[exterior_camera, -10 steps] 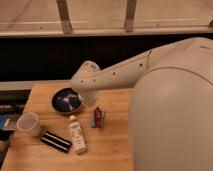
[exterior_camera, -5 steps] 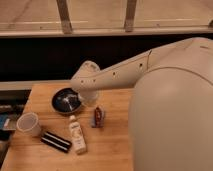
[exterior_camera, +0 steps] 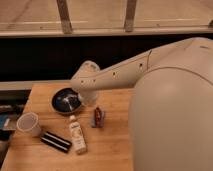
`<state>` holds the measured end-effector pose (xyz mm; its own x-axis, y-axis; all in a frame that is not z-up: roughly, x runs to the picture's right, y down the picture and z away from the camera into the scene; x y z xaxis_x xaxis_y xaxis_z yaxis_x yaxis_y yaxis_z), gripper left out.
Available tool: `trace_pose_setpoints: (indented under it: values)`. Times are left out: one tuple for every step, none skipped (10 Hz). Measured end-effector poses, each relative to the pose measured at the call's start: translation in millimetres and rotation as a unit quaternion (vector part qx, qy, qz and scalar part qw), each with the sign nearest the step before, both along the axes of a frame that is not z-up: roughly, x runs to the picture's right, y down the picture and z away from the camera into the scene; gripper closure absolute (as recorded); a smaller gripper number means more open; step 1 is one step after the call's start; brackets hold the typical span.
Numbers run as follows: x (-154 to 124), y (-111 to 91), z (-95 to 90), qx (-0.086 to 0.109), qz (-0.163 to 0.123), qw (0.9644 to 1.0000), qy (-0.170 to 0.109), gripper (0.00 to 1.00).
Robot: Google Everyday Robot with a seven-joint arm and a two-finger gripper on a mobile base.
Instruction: Stand the bottle upright
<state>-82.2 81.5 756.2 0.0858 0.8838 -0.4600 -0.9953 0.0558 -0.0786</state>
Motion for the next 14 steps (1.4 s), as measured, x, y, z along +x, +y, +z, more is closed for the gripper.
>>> trace_pose_setpoints:
  values:
    - [0.0,0.0,0.0,0.0,0.0,1.0,0.0,0.96]
    - [0.0,0.0,0.0,0.0,0.0,1.0,0.0,0.96]
    - [0.0,0.0,0.0,0.0,0.0,1.0,0.0,0.96]
    - [0.0,-0.1,-0.1,0.0,0.0,1.0,0.0,0.96]
    - [0.0,-0.2,-0.2,0.0,0.0,1.0,0.0,0.98]
    - [0.0,-0.2,-0.2,0.0,0.0,1.0,0.0,1.0]
    - [0.0,-0.3,-0.2,0.0,0.0,1.0,0.0,0.95]
    - [-0.1,-0.3,-0.2,0.0,0.0,1.0,0.0,0.87]
    - [0.0,-0.2,-0.2,0.0,0.0,1.0,0.0,0.77]
    - [0.0,-0.2,-0.2,0.0,0.0,1.0,0.0,0.66]
    - [0.0,-0.3,-0.2,0.0,0.0,1.0,0.0,0.57]
    - [0.0,-0.3,-0.2,0.0,0.0,1.0,0.0,0.47]
    - [0.0,-0.2,-0.2,0.0,0.0,1.0,0.0,0.35]
    - [0.0,-0.3,-0.2,0.0,0.0,1.0,0.0,0.26]
